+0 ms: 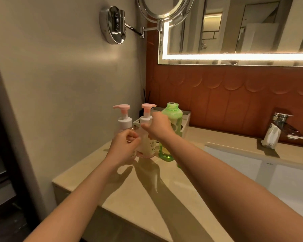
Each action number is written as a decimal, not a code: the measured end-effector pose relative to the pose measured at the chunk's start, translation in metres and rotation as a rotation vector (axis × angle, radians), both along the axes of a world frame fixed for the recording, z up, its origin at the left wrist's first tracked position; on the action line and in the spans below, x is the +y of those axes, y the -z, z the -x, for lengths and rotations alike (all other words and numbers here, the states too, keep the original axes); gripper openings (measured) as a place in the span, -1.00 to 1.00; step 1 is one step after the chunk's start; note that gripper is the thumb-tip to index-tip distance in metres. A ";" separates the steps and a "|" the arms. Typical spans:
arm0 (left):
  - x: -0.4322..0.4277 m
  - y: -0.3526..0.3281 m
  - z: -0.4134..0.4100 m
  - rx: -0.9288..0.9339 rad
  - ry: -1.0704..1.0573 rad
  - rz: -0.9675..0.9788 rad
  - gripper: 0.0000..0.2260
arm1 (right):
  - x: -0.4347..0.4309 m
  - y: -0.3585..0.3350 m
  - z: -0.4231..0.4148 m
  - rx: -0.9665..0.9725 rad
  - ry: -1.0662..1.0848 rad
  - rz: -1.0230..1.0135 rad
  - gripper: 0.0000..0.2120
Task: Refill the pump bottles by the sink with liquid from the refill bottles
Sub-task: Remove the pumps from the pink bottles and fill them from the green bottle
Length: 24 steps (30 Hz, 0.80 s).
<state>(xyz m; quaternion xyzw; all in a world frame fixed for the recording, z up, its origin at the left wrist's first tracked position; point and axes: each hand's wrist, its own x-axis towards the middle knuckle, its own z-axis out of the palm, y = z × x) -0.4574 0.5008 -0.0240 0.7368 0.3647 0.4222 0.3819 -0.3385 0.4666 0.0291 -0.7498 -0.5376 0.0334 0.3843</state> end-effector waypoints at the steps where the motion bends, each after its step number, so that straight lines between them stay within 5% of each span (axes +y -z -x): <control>1: 0.001 0.001 0.003 -0.009 0.010 0.031 -0.94 | 0.004 0.003 0.002 0.028 0.008 0.000 -0.70; 11: 0.025 0.013 0.022 -0.105 0.069 0.164 -0.92 | 0.035 0.008 0.004 0.141 0.119 -0.043 -0.70; 20: 0.020 0.017 0.023 -0.127 0.083 0.148 -0.93 | 0.014 0.005 0.002 -0.019 0.081 -0.015 -0.57; 24: 0.008 0.020 0.025 -0.081 0.103 0.016 -0.75 | -0.004 0.004 0.011 -0.106 0.013 -0.040 -0.56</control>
